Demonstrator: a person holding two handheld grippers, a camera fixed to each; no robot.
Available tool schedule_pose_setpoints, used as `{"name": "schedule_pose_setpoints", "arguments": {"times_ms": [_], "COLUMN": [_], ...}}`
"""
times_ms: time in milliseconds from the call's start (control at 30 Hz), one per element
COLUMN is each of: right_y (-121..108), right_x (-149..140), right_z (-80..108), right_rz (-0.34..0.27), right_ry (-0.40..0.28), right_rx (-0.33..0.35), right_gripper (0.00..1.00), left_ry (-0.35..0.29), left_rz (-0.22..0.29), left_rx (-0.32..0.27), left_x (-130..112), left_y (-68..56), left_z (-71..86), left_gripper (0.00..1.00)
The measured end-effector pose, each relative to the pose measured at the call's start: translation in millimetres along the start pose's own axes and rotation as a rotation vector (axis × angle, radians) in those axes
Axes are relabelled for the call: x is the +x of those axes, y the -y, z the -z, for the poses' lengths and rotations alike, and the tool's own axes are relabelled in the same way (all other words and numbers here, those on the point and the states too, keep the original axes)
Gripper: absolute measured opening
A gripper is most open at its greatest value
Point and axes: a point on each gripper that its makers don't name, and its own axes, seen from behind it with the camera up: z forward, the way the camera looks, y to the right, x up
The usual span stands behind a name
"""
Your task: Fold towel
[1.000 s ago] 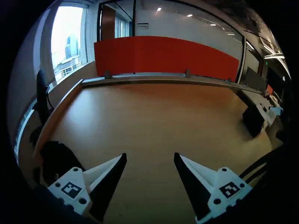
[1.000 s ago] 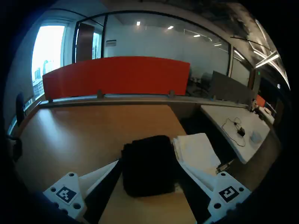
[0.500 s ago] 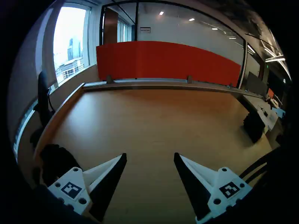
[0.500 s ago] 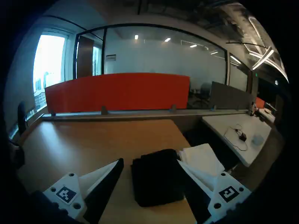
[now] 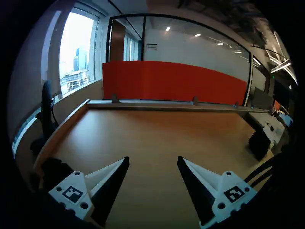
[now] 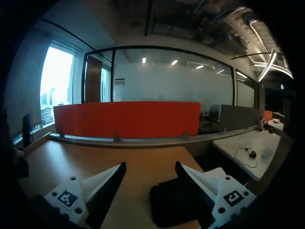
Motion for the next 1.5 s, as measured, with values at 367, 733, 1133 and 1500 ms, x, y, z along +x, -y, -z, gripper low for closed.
{"name": "schedule_pose_setpoints", "arguments": {"times_ms": [367,733,1133,1500], "right_y": [32,85,134,150], "right_x": [13,37,53,63], "right_z": [-8.7,-23.3,-39.4,-52.4], "right_rz": [0.010,-0.008,-0.020,-0.025], "right_ry": [-0.027,-0.065,-0.084,-0.088], "right_rx": [0.034,0.083,0.121,0.134], "right_gripper": [1.00,1.00,1.00,1.00], "left_ry": [-0.155,-0.247,-0.314,-0.340], "left_rz": [0.007,0.020,0.029,-0.003], "left_rx": [0.032,0.042,0.051,0.071], "left_x": [44,84,113,119], "left_y": [9.9,15.7,24.5,31.5], "left_z": [-0.3,-3.1,-6.9,-11.4], "left_gripper": [0.94,0.94,0.94,0.93]}}
